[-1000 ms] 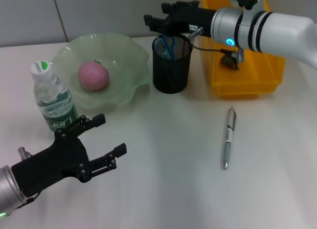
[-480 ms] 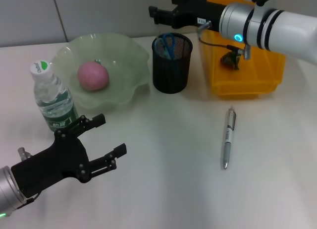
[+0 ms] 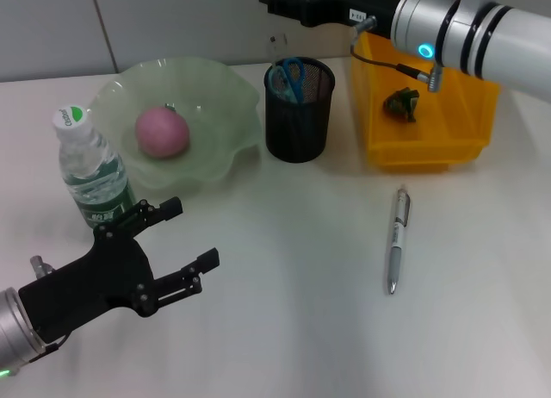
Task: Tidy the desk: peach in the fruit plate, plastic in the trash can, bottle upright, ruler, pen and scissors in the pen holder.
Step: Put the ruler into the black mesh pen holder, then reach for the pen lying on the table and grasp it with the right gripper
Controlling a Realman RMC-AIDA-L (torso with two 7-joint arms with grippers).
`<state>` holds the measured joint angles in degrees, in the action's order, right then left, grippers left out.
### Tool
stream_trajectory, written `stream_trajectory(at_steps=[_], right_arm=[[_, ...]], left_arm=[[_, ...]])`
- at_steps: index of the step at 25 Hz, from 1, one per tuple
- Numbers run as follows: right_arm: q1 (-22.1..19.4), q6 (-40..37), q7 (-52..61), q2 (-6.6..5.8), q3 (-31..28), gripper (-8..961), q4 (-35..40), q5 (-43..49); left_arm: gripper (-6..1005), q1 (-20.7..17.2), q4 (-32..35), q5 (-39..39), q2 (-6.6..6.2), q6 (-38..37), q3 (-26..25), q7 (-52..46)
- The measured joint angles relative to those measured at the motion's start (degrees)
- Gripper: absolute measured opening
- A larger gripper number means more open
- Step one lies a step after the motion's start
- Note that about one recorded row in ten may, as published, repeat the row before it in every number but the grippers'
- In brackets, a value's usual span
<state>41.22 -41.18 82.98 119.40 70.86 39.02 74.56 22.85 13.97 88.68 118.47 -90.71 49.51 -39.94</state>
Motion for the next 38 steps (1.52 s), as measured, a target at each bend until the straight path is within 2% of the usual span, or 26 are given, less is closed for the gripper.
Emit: stream_trajectory(at_steps=[5,10,12,13,15,17,18,19,20,26,32,38], right_arm=[[-3.0,-5.7,9.4,-0.49,0.6,750,6.4,4.3],[-5.4,-13.4,27.3,-0.89,-0.3,750,16.3,20.1],[-5.5,-17.0,31.4,-0.96,-1.1,750,18.7,24.9],[-5.4,-22.0,35.6,-1.04,-2.8,750,21.0,29.7],[-5.0,-24.3,37.3,-1.15,-3.8,749,21.7,31.7],[-4.1,-29.5,41.2,-1.58,-6.1,749,22.7,36.4],[-3.1,-33.8,43.8,-2.18,-8.4,749,23.1,39.2],[-3.1,-33.8,43.8,-2.18,-8.4,749,23.1,39.2],[-2.1,-38.0,45.2,-2.93,-10.6,749,23.1,40.9],[-0.7,-41.6,47.2,-3.87,-13.9,749,21.7,44.8],[0.5,-43.3,50.3,-3.54,-13.6,748,22.5,51.6],[0.6,-46.5,49.0,-2.85,-12.3,748,23.6,53.4]], left_arm=[[842,0.2,0.0,0.0,0.02,0.0,-0.1,0.1],[842,0.5,0.0,0.0,0.08,0.0,-0.1,0.3],[842,0.6,0.0,0.0,0.09,0.0,-0.1,0.4],[842,0.6,0.1,0.0,0.09,0.0,-0.1,0.4],[842,0.7,0.1,-0.1,0.09,0.0,-0.1,0.3],[842,0.7,0.1,-0.1,0.09,0.1,-0.1,0.2],[842,0.8,0.1,-0.1,0.09,0.1,-0.1,0.1],[842,0.8,0.1,-0.1,0.09,0.1,-0.1,0.1],[842,0.8,0.2,-0.2,0.09,0.1,-0.1,0.0],[842,1.0,0.2,-0.7,0.06,0.1,-0.1,-0.1],[842,0.6,0.2,-0.7,0.02,0.0,-0.1,-0.5],[842,0.2,0.2,-0.7,-0.01,-0.1,-0.1,-0.5]])
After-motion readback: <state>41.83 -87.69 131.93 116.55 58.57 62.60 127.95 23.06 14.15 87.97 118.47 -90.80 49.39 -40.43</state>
